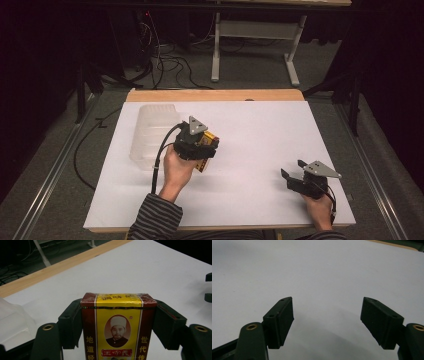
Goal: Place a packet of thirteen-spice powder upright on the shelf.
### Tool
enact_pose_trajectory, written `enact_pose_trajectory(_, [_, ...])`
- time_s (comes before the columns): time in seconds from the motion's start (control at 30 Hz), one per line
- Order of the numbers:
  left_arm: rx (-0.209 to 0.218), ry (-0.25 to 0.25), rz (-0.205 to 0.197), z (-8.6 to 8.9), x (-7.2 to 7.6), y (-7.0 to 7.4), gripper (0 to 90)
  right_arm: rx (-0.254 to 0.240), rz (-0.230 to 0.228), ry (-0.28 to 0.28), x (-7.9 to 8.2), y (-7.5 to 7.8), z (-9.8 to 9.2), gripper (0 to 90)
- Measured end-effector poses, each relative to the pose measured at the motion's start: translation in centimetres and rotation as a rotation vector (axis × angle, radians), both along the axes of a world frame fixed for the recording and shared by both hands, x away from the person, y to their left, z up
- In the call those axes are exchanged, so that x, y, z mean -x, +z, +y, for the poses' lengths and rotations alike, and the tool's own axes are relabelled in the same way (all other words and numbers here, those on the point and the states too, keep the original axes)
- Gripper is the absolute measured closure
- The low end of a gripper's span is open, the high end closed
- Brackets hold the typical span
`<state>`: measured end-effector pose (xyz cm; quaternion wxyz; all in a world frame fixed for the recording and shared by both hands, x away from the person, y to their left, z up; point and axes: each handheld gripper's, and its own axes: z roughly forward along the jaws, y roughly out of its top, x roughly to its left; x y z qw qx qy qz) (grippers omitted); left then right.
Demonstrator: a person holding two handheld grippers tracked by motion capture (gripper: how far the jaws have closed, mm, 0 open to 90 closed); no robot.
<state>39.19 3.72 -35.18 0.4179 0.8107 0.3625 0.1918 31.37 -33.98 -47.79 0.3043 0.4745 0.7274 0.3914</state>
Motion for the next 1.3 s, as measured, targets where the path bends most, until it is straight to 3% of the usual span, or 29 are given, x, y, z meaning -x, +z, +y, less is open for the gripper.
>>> enact_pose_trajectory(0.43, [0.061, 0.055, -0.024, 2.4, -0.2, 1.1, 32.4, -0.001, -0.001, 0.000, 0.0, 0.0, 0.0, 26.8])
enact_pose_trajectory(0.9, [0.083, 0.118, -0.063, 4.5, -0.4, 1.8, 32.5, -0.003, -0.001, -0.001, 0.0, 0.0, 0.0, 26.7])
enact_pose_trajectory(1.3, [0.073, 0.193, -0.093, 6.7, -0.8, 1.7, 32.6, 0.000, 0.000, -0.002, 0.0, 0.0, 0.0, 26.8])
